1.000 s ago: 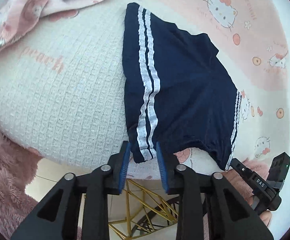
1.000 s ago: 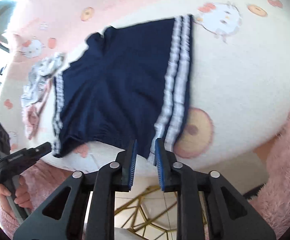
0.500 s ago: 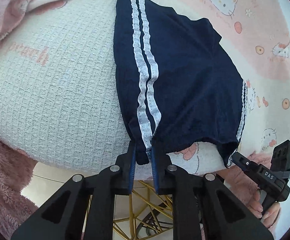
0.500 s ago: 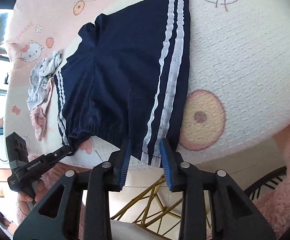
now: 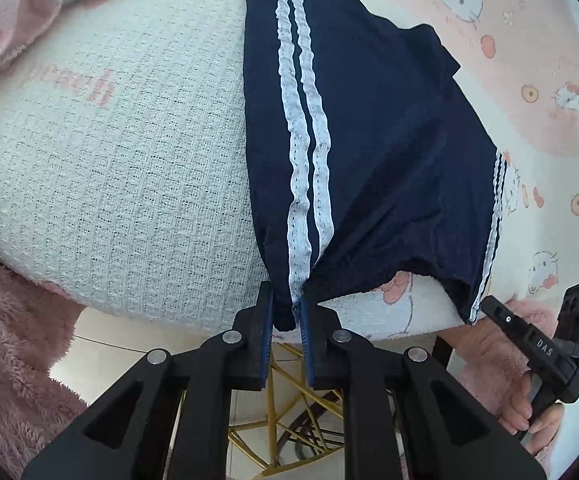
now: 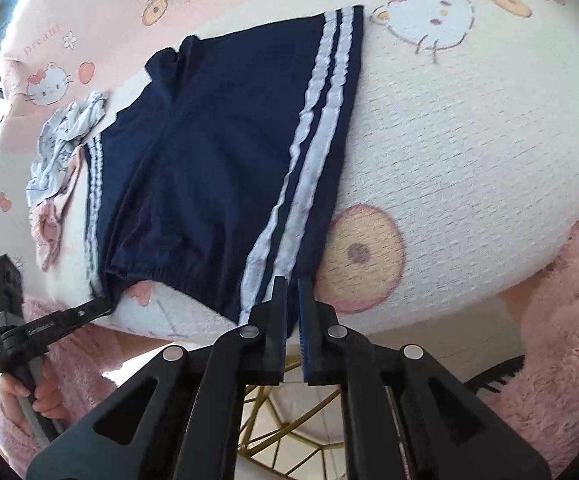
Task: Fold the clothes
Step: 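Lift the shorts by the hem with both grippers and hold them up, then lower the shorts onto the blanket with both grippers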
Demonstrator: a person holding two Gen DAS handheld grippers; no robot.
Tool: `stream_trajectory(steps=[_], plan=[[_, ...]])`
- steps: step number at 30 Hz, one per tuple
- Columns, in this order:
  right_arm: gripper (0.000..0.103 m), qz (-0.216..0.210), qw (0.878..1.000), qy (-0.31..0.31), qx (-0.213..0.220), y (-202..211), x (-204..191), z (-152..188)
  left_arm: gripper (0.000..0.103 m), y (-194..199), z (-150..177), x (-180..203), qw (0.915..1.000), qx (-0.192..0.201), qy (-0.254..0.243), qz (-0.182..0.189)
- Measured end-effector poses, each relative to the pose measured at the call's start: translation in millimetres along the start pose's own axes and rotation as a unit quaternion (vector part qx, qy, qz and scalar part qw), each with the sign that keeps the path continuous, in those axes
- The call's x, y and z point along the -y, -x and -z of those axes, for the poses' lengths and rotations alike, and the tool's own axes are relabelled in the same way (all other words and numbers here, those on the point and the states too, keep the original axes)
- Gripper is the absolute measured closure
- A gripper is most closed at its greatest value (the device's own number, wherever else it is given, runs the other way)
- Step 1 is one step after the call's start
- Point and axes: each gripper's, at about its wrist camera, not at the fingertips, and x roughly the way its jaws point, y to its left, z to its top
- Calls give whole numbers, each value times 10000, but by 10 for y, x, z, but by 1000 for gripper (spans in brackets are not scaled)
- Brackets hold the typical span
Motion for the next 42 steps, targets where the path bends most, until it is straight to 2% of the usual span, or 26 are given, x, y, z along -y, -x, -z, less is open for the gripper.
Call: stream_trajectory(steps=[2,7,9,10,12,15,18,20,22,23,25,27,28,32,35,37,39,41,42], plan=[[70,-146,9998,94,-63,-20,-38,19,89,26,-24,-22,10000,30,50,57],[68,-152,9998,100,-115,-83,-41,9,89,33,-24,15,10000,56,-31,-5],[84,-80,9997,114,-219,-145,-20,7,89,39,-30,30,9999,59,7,104],[95,-22,9995,139,-280,-177,-11,8,89,57,-28,51,9999,105,-22,131],[99,121,9993,260,-244,-172,-44,21,89,94,-24,93,9996,200,-89,166],[101,546,9971,526,17,-48,-99,30,90,186,-6,181,9986,321,-424,-69],[102,960,9939,498,218,78,-33,24,90,146,5,241,9964,251,-635,-493],[102,1115,9931,357,113,42,52,23,89,1,2,201,9957,-5,-559,-740],[102,1179,9928,200,-90,-36,125,28,86,55,-4,190,9966,-3,-492,-662],[99,1067,9941,167,-131,-40,132,32,79,82,-7,184,9970,-2,-459,-622],[98,538,9985,111,-56,26,120,40,77,139,-11,171,9978,7,-388,-535],[85,46,10000,43,-9,87,111,63,73,227,11,122,9992,128,-251,-299],[70,-38,10000,25,10,104,111,79,72,239,15,95,9996,127,-185,-191],[68,-219,9994,-251,-82,90,189,93,72,207,-3,43,9998,83,-57,-159],[68,-380,9976,-492,296,255,221,97,72,205,-14,38,10000,65,-31,-42],[68,-496,9965,-556,374,296,236,105,72,181,-22,38,10000,32,-17,0],[68,-514,9967,-591,202,227,240,109,72,115,-62,64,10000,-55,2,-18],[67,-355,9980,-510,-81,90,196,120,72,60,-60,97,9999,-120,-19,40],[67,-353,9982,-430,-215,18,160,124,71,-62,-79,211,9999,-132,-24,53]])
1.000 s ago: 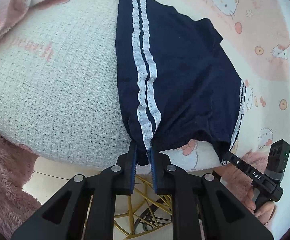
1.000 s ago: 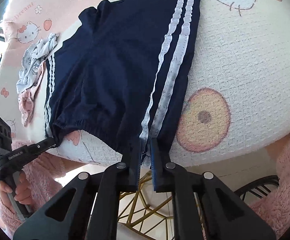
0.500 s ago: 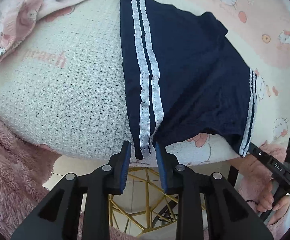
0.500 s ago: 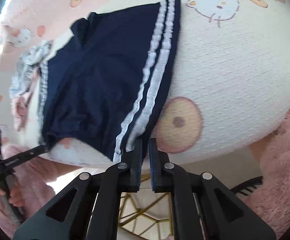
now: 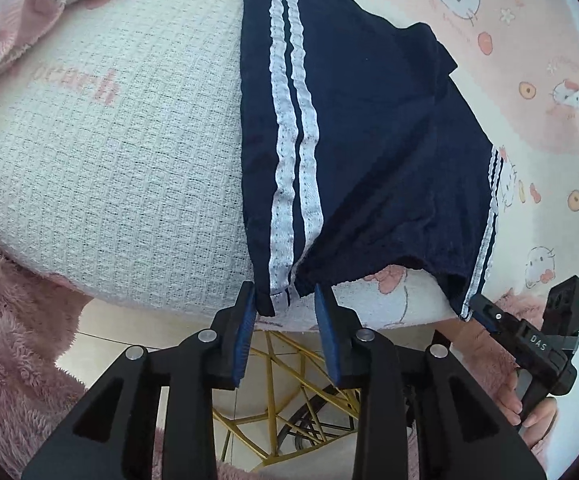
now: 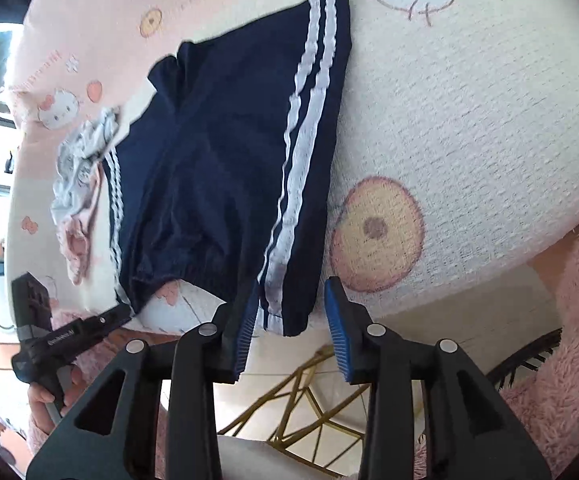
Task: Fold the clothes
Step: 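Lower the shorts onto the blanket with both grippers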
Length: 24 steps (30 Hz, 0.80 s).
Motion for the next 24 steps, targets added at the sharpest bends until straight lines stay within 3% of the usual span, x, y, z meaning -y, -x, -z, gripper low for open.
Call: stream_trajectory(steps=[1,3,4,11,15,19,21,24], plan=[[67,9,9999,75,-136,-75,-31,4,71,-14,-2,13,10000,-5,-24,-24],[83,205,9993,302,-126,-117,-103,-1,72,-35,-9,26,10000,15,-35,-70],[95,335,9985,430,-69,-119,-142,-6,72,-27,-12,25,10000,41,-19,-59],[96,623,9966,354,418,174,14,-5,72,79,-25,25,9993,258,-98,-266],[96,672,9975,153,134,34,63,-22,72,-15,-19,87,9973,139,-258,-679],[92,740,9970,180,98,17,24,-20,71,131,20,231,9954,451,-486,-694],[92,608,9980,40,156,42,73,-23,71,192,26,290,9955,603,-574,-457],[93,526,9985,-24,128,38,113,-38,71,62,22,364,9915,402,-799,-950]])
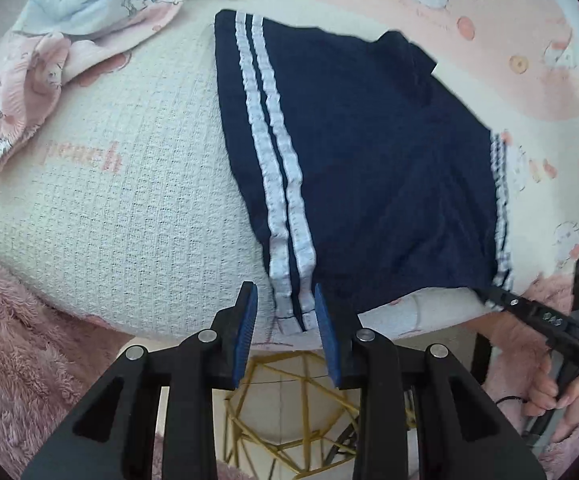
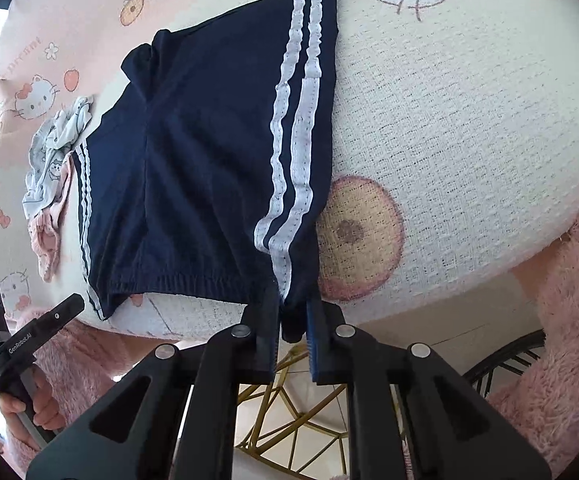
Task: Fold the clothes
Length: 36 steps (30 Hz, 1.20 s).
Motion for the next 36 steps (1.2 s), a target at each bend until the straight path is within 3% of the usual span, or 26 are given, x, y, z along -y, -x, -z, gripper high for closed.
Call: stream_trajectory(steps=[2,4,7,9,10,14,18,21,24,31,33,36], plan=[[94,-58,10000,-14,12,1,-13,-7,72,-85,-3,61,9990,-195,-167,-370],[94,-129,9999,-24,50,17,-36,-13,71,96,-24,169,9990,17,-397,-225],[95,-302,9994,-51,146,79,-62,-38,71,394,-126,426,9937,570,-923,273],[95,-432,9989,-107,163,97,-89,-67,71,335,-216,568,9896,520,-1101,767],[95,-497,9985,-136,172,107,-103,-81,71,214,-240,676,9898,335,-1118,818],[95,-806,9958,-308,305,221,-106,-153,71,-356,-287,808,9903,-412,-1314,183],[95,-743,9961,-339,346,297,-103,-167,71,-338,-182,832,9893,-332,-1410,173],[95,-788,9963,-205,257,281,-212,-180,71,-262,-271,677,9924,-175,-868,850],[95,-903,9949,394,204,285,-567,-296,71,-184,-380,516,9892,-61,-304,1434],[95,-1055,9745,1982,11,134,-1788,-546,71,-190,-427,338,9889,106,28,1483],[95,-1033,9709,2159,9,106,-1969,-595,71,-178,-415,353,9882,218,-13,1513],[95,-1126,9725,2033,151,239,-1933,-583,71,-158,-483,407,9878,392,-148,1501]])
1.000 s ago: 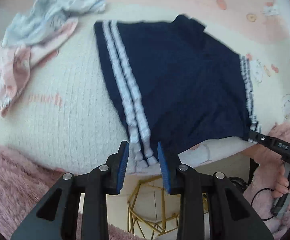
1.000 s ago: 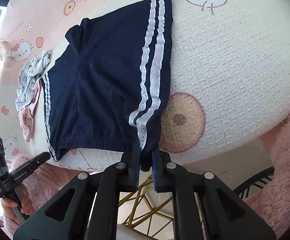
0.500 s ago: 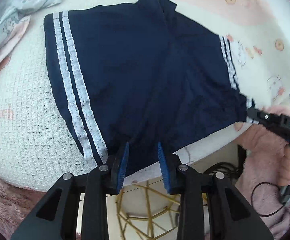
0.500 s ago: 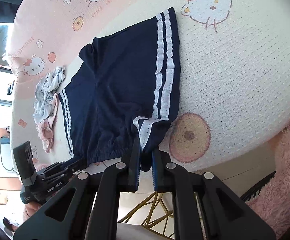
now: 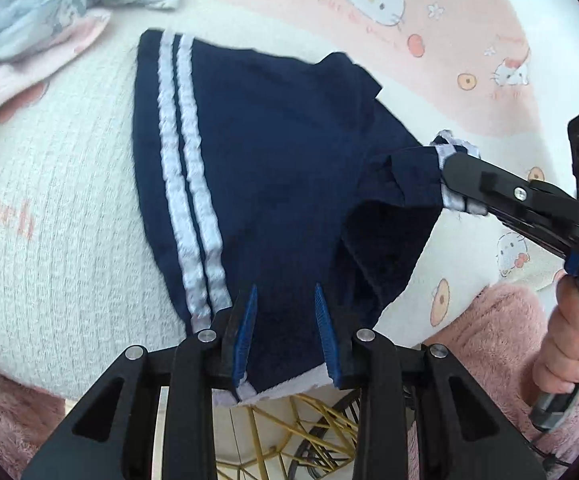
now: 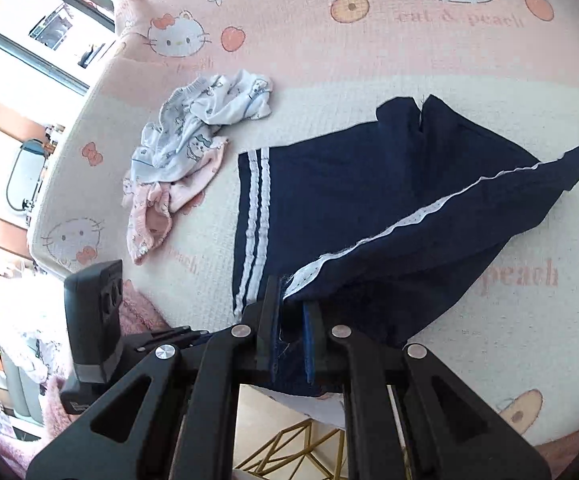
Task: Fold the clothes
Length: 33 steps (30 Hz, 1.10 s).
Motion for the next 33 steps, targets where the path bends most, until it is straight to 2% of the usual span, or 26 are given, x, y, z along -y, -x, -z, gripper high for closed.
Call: stream_trajectory(steps=[3,5,7,10,12,15,18,20,22,25,28,31,33], plan=[[95,-61,9996,-186,179,181,64,79,71,10,-90,37,9997,31,-226,-25],[95,14,9982,-538,273,317,240,226,71,73,-165,5,9988,29,-481,76],[95,174,9948,-943,356,435,472,381,71,16,-200,211,9957,54,-905,203],[95,452,9852,-1608,374,572,926,636,71,-152,-135,602,9860,0,-1623,378],[95,462,9762,-2078,413,601,1183,782,71,-292,-72,820,9785,-118,-2045,255],[95,224,9663,-2516,489,585,1397,920,71,-475,109,908,9690,-418,-2429,-180],[95,-111,9621,-2669,552,589,1458,953,71,-539,202,963,9613,-326,-2696,-473],[95,-281,9636,-2581,632,587,1386,900,71,-546,218,1000,9577,-329,-2793,-610],[95,-479,9705,-2275,633,547,1224,746,71,-520,206,980,9599,-336,-2722,-589],[95,-656,9855,-1504,435,374,836,402,71,-315,80,727,9816,-445,-1851,-176],[94,-702,9920,-1048,48,56,572,151,71,78,54,478,9883,-46,-1522,62],[93,-595,9946,-665,-528,-358,393,22,71,214,75,318,9859,-320,-1623,-265],[92,-343,9935,-387,-1015,-681,316,27,71,314,79,109,9901,-393,-1270,-441]])
